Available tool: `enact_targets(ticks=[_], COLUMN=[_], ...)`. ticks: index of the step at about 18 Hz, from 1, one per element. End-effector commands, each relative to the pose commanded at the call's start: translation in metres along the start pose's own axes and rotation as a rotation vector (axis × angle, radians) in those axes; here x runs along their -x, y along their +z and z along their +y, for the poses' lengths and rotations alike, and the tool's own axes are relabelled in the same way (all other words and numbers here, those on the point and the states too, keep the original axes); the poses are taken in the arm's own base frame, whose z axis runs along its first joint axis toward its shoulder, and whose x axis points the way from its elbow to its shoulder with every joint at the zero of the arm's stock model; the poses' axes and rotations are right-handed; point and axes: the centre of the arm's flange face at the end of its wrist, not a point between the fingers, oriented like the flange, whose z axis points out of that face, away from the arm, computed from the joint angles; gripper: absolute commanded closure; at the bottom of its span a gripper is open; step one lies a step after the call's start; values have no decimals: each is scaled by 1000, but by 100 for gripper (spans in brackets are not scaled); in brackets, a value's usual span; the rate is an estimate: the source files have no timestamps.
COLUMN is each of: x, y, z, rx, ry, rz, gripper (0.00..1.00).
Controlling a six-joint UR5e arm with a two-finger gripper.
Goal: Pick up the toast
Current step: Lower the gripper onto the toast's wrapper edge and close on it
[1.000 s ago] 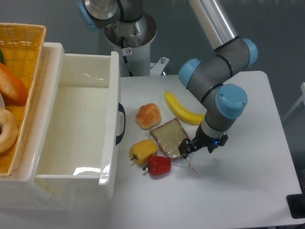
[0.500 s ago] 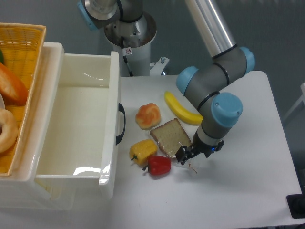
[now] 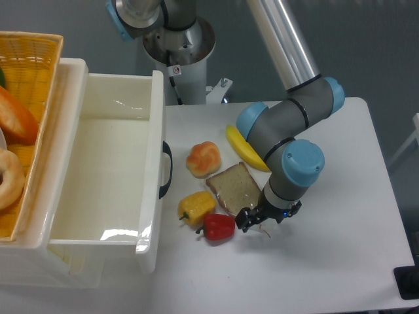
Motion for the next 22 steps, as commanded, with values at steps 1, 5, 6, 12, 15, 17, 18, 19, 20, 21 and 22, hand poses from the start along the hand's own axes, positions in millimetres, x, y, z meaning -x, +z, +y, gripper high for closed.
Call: enact_targets(ticks=[1,5,6,12,15,17,18,19,20,21,22], x=[2,6,7,8,9,11,10,10,10,9,8], y=[-1,-2,0,7,13,20,22,20,19,19,19], z=[0,2,3,3,2,2,2,2,1,0,-1], rx=[-2,1,7,22,29,38,42,39,37,36,35], ry=[-4,-26,-48,-78,-78,-79,-78,-77,-77,-75,-74], rz=[-1,-14,-27,-52,-48,-48,-47,-48,-48,-49,-49], gripper=[0,0,0,0,0,0,0,0,0,0,3])
